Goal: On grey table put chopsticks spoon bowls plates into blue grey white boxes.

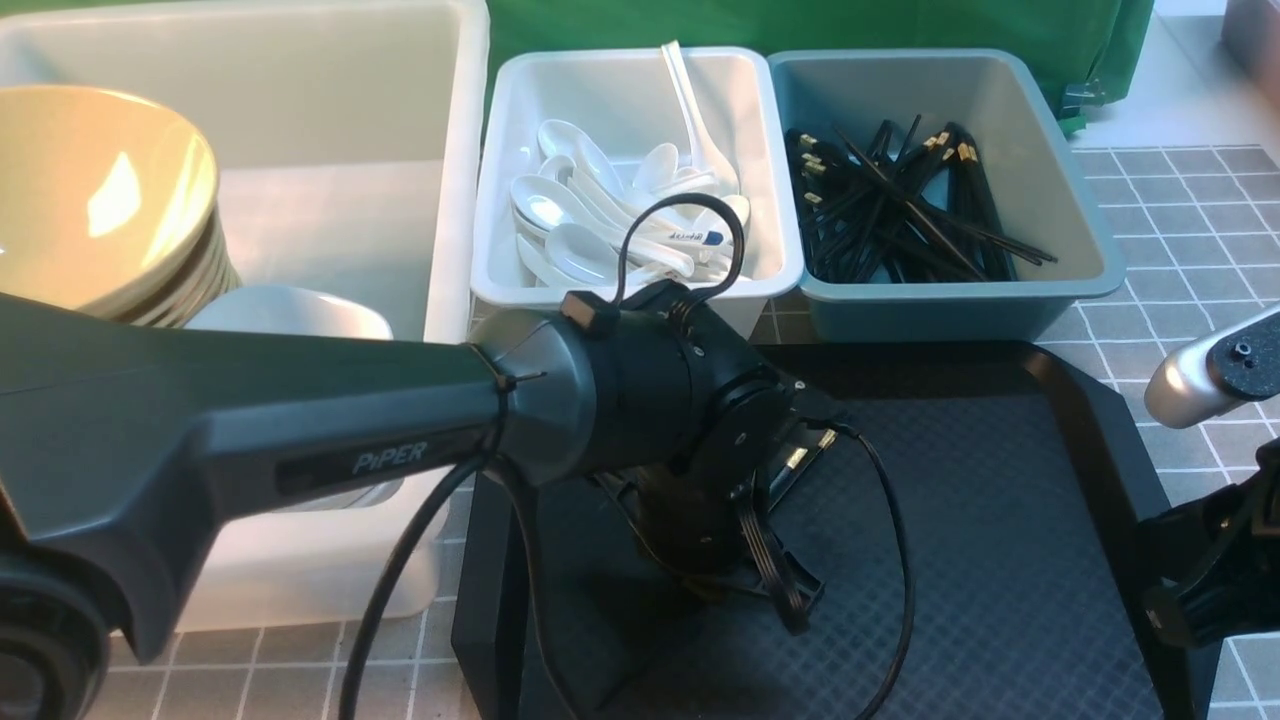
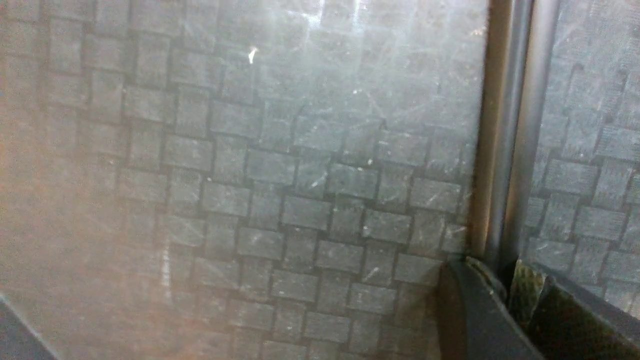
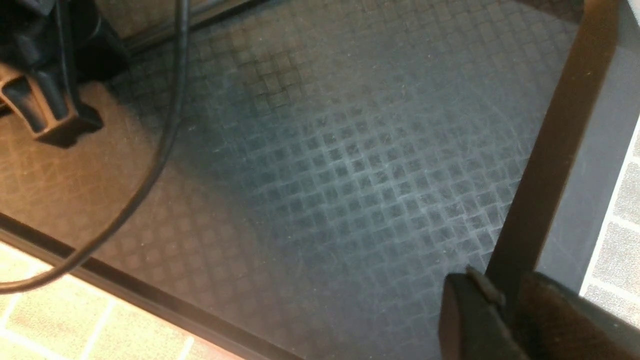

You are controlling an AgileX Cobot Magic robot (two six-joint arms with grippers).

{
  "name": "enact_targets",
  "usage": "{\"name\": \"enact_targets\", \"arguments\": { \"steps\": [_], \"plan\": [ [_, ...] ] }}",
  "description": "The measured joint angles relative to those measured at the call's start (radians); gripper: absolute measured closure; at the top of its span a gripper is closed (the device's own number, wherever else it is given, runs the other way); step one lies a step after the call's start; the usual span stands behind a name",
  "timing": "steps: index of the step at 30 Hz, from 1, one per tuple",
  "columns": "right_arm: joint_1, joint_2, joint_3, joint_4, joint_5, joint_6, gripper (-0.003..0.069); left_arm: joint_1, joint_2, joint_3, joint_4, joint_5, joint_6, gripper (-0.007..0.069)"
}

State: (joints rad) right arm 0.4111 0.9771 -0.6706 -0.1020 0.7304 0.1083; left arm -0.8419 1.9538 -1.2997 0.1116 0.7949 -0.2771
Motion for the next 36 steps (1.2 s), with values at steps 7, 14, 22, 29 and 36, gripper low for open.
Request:
{"name": "enact_targets", "arguments": {
  "steps": [7,14,22,29,36],
  "plan": [
    [0.000,0.000,0.000,0.000,-0.001,0.000,0.0488,0.000,-0.059,0.008,0.002,0.001,0.011,0.0631],
    [0.000,0.000,0.000,0.000,-0.004,0.000,0.0488,0.000,-0.076,0.008,0.001,-0.041,0.011,0.0631],
    [0.000,0.000,0.000,0.000,-0.004,0.000,0.0487,-0.002,-0.091,0.008,0.001,-0.083,0.011,0.0631],
    [0.000,-0.041,0.001,0.000,-0.011,-0.003,0.0482,-0.007,-0.155,-0.141,0.002,-0.175,0.038,0.0631],
    [0.000,-0.148,0.020,-0.026,-0.066,-0.003,0.0474,-0.005,-0.105,-0.314,0.095,-0.470,0.109,0.0631]
  ]
}}
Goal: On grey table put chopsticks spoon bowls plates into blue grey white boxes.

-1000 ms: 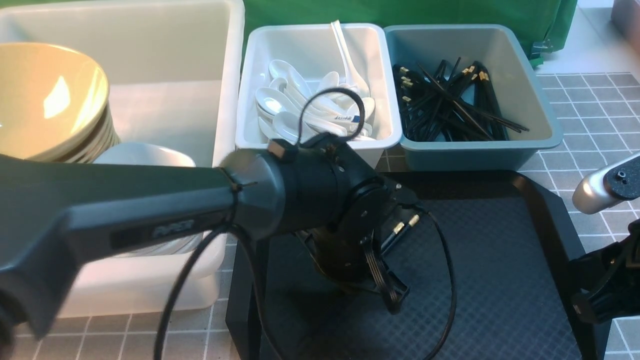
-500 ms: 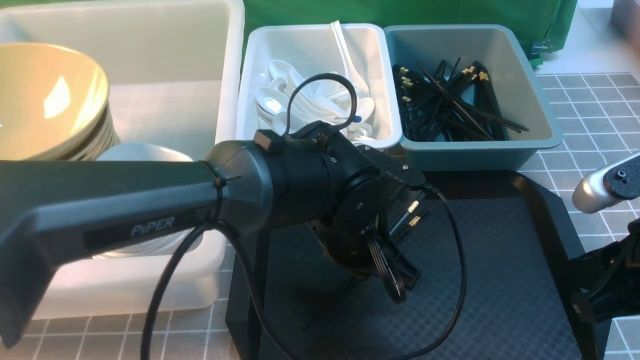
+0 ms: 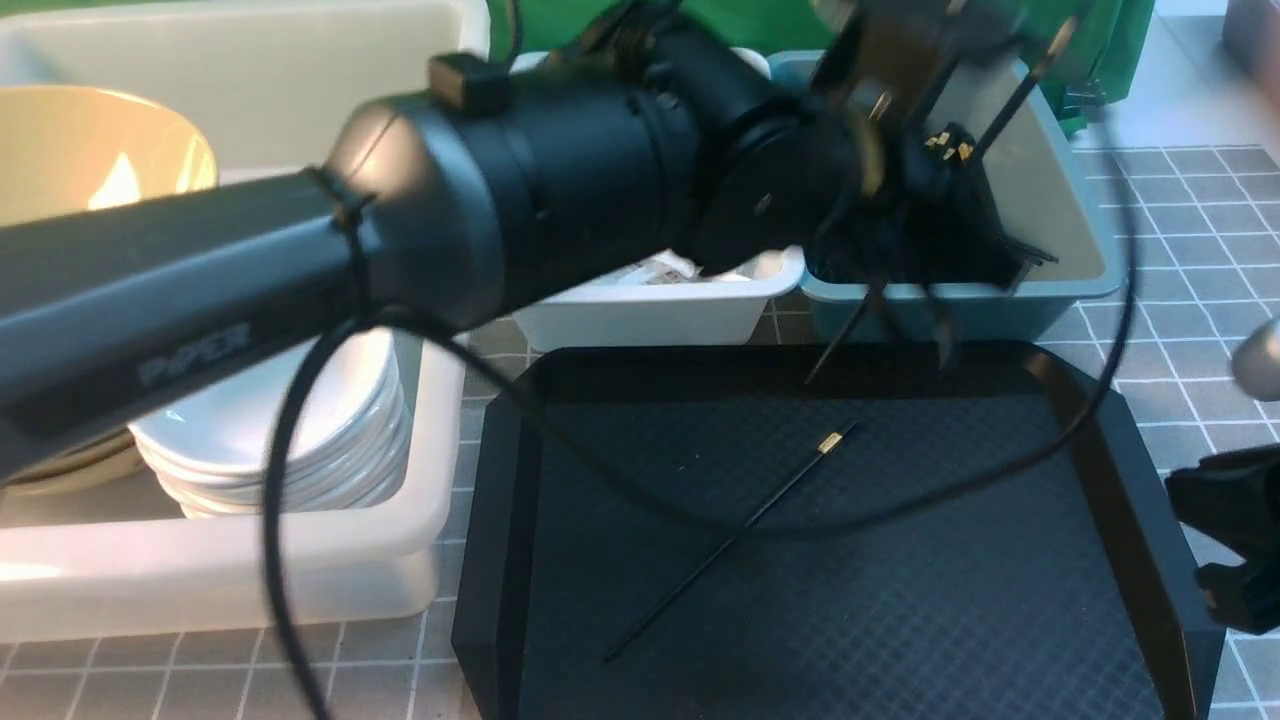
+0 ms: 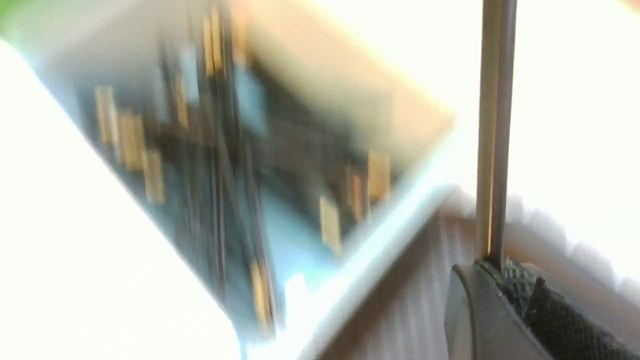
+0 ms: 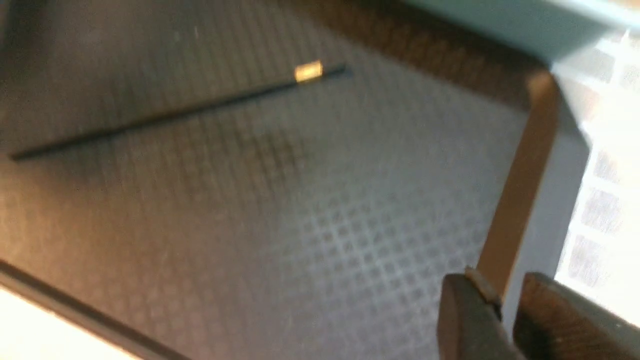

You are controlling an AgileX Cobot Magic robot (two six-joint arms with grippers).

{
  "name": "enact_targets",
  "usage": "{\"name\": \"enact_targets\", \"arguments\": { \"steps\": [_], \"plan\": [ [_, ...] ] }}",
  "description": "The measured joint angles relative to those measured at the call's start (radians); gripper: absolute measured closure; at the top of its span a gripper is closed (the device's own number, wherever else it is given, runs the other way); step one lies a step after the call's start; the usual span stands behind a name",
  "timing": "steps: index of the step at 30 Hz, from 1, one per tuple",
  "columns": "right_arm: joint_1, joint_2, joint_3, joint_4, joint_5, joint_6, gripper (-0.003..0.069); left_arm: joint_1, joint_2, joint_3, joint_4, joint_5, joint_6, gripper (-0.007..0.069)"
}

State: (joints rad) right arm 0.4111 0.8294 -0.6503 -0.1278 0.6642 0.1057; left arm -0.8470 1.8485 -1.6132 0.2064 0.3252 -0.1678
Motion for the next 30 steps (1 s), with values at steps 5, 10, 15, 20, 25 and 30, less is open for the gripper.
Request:
{"name": "enact_targets", "arguments": {
  "steps": [5,10,15,20,25,30],
  "plan": [
    [0.000,-0.033,0.020,-0.009,-0.002,0.000,0.0472,0.045,0.128,-0.045,0.102,-0.397,0.005,0.0631],
    [0.000,-0.036,0.020,-0.011,-0.004,0.000,0.0470,0.127,0.292,-0.082,0.090,-0.603,0.005,0.0631],
    [0.000,-0.036,0.020,-0.015,-0.014,-0.001,0.0465,0.179,0.432,-0.169,0.038,-0.604,0.004,0.0594],
    [0.000,-0.036,0.020,-0.018,-0.017,-0.012,0.0463,0.172,0.459,-0.237,0.045,-0.411,0.004,0.0434],
    [0.000,-0.037,0.020,-0.019,-0.017,-0.015,0.0456,0.129,0.393,-0.343,0.066,0.059,0.005,0.0235],
    [0.000,-0.037,0.020,-0.019,-0.020,-0.016,0.0454,0.063,0.287,-0.426,-0.009,0.587,0.055,0.0197]
  ]
}}
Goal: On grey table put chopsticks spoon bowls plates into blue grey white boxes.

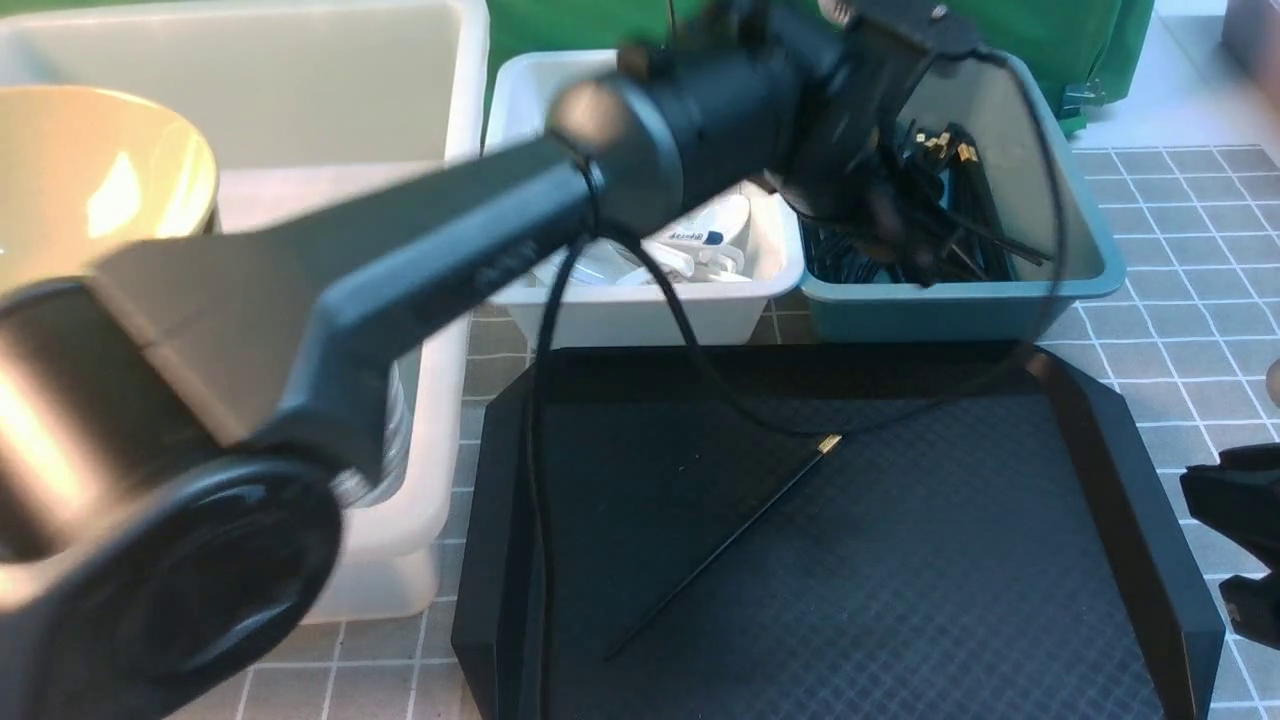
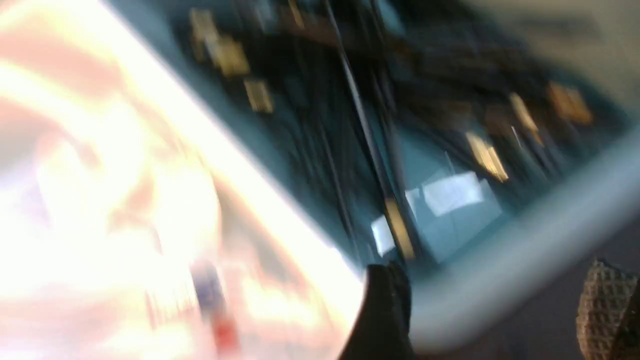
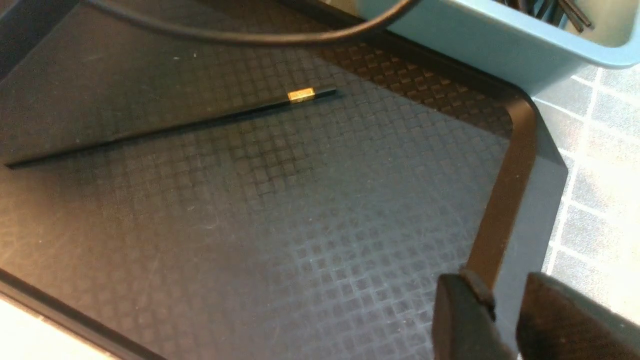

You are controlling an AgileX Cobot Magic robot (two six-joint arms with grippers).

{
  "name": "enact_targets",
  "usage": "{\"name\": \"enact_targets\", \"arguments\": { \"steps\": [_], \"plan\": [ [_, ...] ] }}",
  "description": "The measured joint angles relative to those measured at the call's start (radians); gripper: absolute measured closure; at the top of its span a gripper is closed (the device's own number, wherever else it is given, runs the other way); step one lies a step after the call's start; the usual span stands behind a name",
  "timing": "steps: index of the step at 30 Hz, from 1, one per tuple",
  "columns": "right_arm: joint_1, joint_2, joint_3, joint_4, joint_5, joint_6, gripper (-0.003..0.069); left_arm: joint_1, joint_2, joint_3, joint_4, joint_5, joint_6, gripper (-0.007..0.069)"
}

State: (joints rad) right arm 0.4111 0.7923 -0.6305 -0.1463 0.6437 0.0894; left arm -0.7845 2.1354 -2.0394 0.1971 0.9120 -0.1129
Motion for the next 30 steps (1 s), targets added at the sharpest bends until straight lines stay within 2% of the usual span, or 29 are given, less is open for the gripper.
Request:
{"name": "enact_targets", "arguments": {
  "steps": [4,11,13,14,19,20,30],
  "plan": [
    [0.000,0.000,0.000,0.000,-0.004,0.001,0.0454,-0.031,0.030,0.023,-0.079,0.186,0.113,0.0221],
    [0.000,0.000,0.000,0.000,-0.004,0.018,0.0454,-0.029,0.187,0.046,-0.096,0.200,0.127,0.0298],
    [0.000,0.000,0.000,0.000,-0.004,0.020,0.0452,-0.028,0.203,0.041,-0.092,0.195,0.127,0.0369],
    [0.000,0.000,0.000,0.000,-0.004,0.020,0.0452,-0.028,0.205,0.041,-0.092,0.195,0.127,0.0376],
    [0.000,-0.001,0.000,0.001,-0.003,0.020,0.0445,-0.029,0.210,0.038,-0.098,0.191,0.127,0.0592],
    [0.000,-0.001,0.000,0.001,-0.003,0.020,0.0445,-0.029,0.210,0.033,-0.104,0.194,0.127,0.0608],
    [0.000,-0.001,0.000,0.001,-0.003,0.020,0.0438,-0.028,0.117,-0.134,-0.207,0.262,0.127,0.0622]
  ]
}}
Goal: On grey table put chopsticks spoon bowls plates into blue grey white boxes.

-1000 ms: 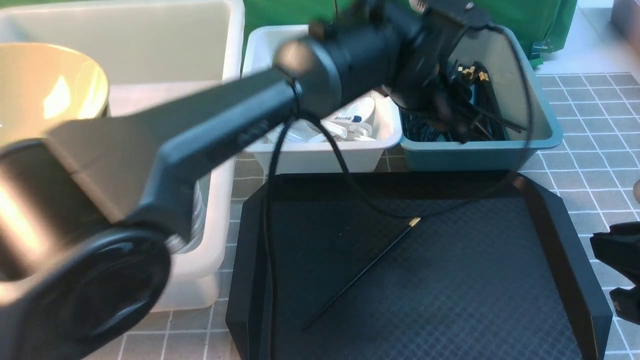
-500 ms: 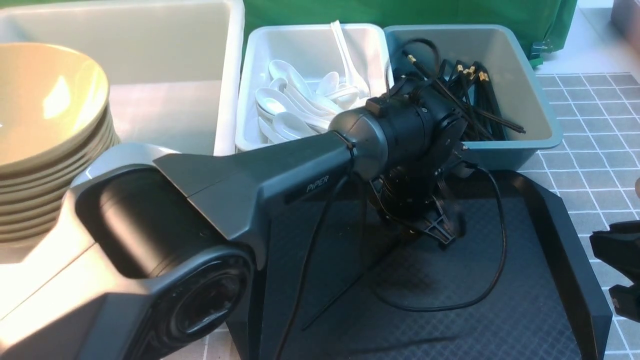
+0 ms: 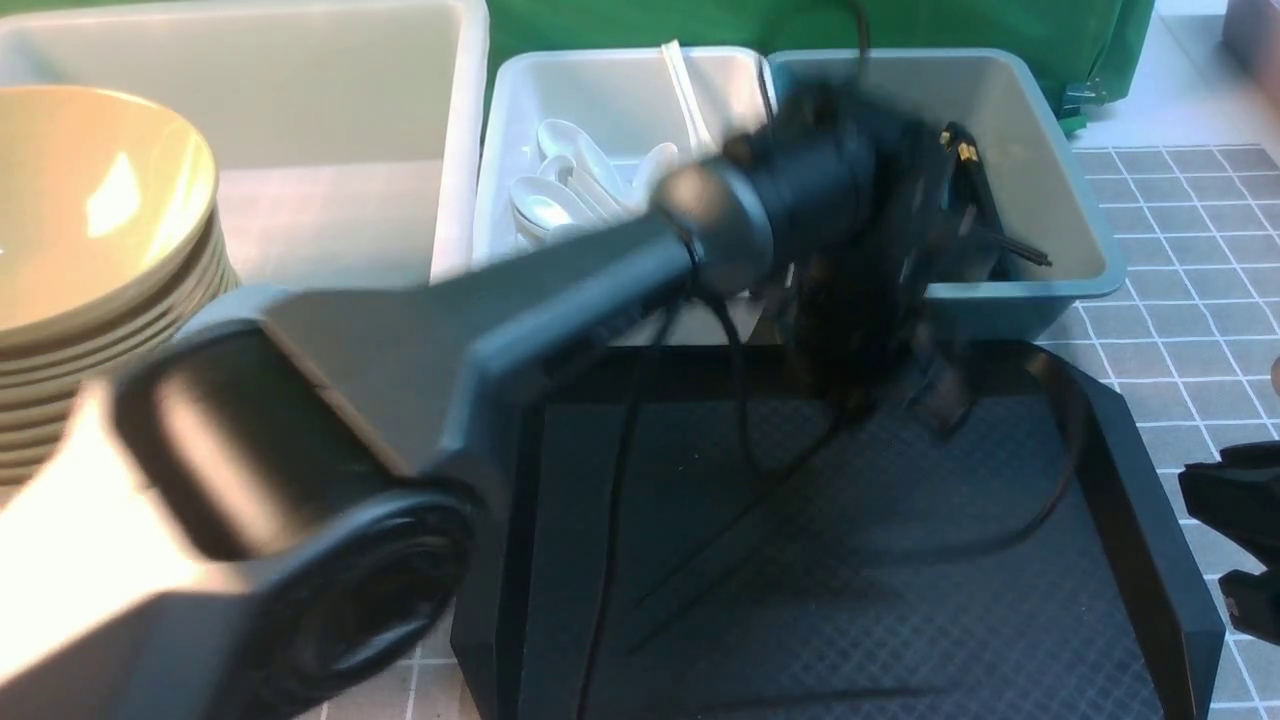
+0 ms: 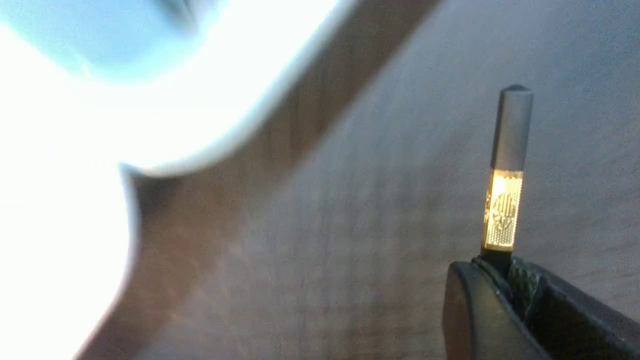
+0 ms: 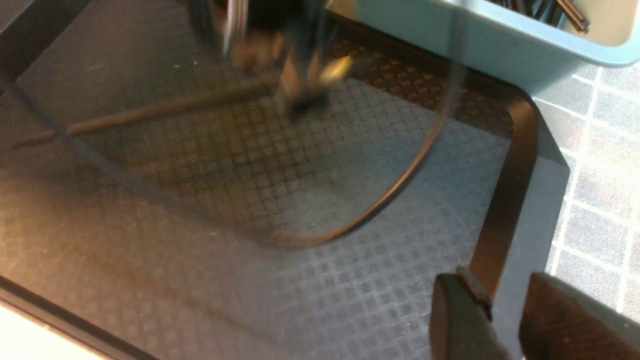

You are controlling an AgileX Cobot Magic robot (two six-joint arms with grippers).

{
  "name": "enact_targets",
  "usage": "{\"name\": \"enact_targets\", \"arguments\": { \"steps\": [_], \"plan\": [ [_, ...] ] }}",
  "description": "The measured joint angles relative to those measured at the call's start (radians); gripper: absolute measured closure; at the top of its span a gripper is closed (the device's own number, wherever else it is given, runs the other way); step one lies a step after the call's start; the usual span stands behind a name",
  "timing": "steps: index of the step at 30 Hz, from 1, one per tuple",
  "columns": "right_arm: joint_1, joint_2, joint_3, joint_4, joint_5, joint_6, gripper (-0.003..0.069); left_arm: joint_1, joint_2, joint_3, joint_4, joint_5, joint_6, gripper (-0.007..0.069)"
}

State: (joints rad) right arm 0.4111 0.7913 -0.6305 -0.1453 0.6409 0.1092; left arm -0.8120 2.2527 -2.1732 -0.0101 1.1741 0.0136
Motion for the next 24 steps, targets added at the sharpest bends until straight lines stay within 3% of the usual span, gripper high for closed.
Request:
{"name": "enact_targets", "arguments": {
  "steps": [3,7,10,11,12,16,20,24],
  "plan": [
    [0.000,0.000,0.000,0.000,0.000,0.000,0.0435,0.003,-0.069,-0.090,-0.003,-0.056,0.000,0.0622],
    [0.000,0.000,0.000,0.000,0.001,0.000,0.0435,0.010,-0.119,-0.150,0.051,-0.258,0.001,0.0622],
    [0.000,0.000,0.002,0.000,0.001,0.000,0.0435,0.028,-0.113,-0.155,0.134,-0.562,0.002,0.0622],
    [0.000,0.000,0.002,0.000,-0.001,0.000,0.0435,0.031,-0.108,-0.155,0.143,-0.596,0.002,0.0622],
    [0.000,0.000,0.010,0.000,-0.004,0.000,0.0435,0.045,-0.073,-0.155,0.166,-0.757,0.002,0.0622],
    [0.000,0.000,0.021,0.000,-0.005,0.000,0.0433,0.067,0.018,-0.155,0.165,-0.946,0.002,0.0622],
    [0.000,0.000,0.026,0.000,-0.013,0.000,0.0433,0.095,0.116,-0.154,0.153,-0.988,-0.008,0.0573],
    [0.000,0.000,0.032,0.000,-0.016,0.000,0.0433,0.109,0.147,-0.147,0.153,-0.901,-0.014,0.0419]
  ]
}}
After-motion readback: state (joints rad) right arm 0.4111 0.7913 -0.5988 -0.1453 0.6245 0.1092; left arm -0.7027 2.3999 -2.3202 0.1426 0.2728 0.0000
